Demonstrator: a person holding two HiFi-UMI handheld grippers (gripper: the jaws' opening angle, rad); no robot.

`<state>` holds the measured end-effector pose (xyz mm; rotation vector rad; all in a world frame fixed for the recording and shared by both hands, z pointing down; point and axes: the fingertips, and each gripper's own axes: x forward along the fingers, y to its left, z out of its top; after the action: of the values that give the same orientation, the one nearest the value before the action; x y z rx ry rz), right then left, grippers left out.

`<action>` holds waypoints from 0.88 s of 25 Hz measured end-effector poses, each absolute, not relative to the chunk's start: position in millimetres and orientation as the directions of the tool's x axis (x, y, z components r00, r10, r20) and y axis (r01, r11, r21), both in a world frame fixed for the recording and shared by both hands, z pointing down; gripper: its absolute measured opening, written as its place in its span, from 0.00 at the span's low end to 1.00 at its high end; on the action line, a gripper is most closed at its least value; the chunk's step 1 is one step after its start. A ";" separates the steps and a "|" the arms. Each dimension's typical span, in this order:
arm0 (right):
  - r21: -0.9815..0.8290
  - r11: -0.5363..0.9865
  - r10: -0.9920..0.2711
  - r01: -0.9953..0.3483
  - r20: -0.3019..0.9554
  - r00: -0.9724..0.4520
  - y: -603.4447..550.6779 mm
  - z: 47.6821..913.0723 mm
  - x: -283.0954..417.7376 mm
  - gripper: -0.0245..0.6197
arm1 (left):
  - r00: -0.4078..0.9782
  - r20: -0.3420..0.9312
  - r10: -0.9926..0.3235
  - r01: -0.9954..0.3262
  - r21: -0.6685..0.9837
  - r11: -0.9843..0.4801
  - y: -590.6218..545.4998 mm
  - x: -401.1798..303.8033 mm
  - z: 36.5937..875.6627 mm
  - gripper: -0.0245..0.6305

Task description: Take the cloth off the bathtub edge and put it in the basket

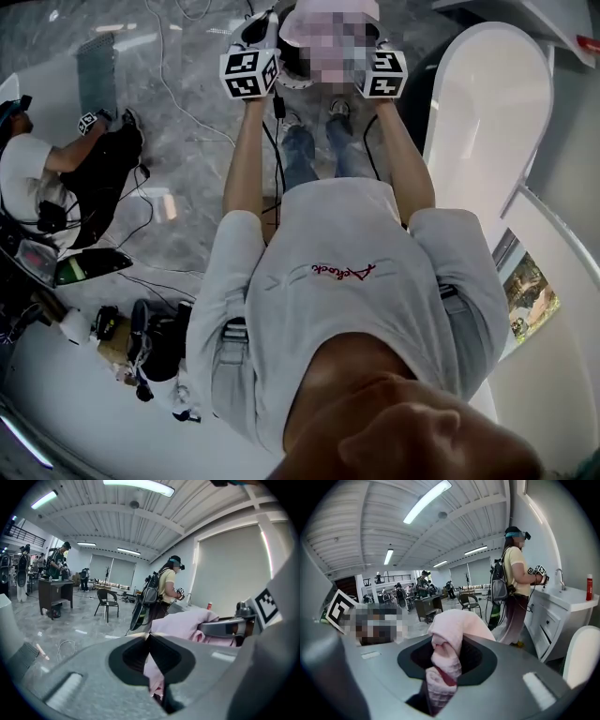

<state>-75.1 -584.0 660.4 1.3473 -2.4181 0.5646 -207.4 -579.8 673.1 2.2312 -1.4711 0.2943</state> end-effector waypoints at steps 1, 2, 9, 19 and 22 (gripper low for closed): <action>-0.189 0.480 -0.725 -0.857 0.465 -0.508 -584.3 670.9 -76.4 0.21 | 0.407 0.423 -0.810 -0.911 0.252 -0.327 -579.8 -208.2 681.6 0.04; -0.193 0.481 -0.715 -0.855 0.478 -0.510 -584.5 680.8 -77.8 0.21 | 0.407 0.433 -0.804 -0.911 0.254 -0.324 -579.8 -209.1 689.5 0.04; -0.223 0.480 -0.655 -0.849 0.553 -0.515 -586.2 745.0 -86.7 0.21 | 0.400 0.486 -0.777 -0.915 0.264 -0.306 -577.3 -213.2 733.7 0.04; -0.203 0.484 -0.593 -0.851 0.639 -0.489 -592.1 804.6 -112.2 0.53 | 0.389 0.494 -0.777 -0.919 0.267 -0.290 -579.2 -226.1 750.3 0.04; -0.186 0.489 -0.597 -0.852 0.642 -0.482 -591.5 802.7 -110.7 0.52 | 0.386 0.488 -0.783 -0.919 0.271 -0.285 -582.0 -228.2 745.8 0.04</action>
<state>-110.7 -591.5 802.7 1.1934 -2.2360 0.6770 -228.2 -582.0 745.8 2.1407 -1.4572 0.3554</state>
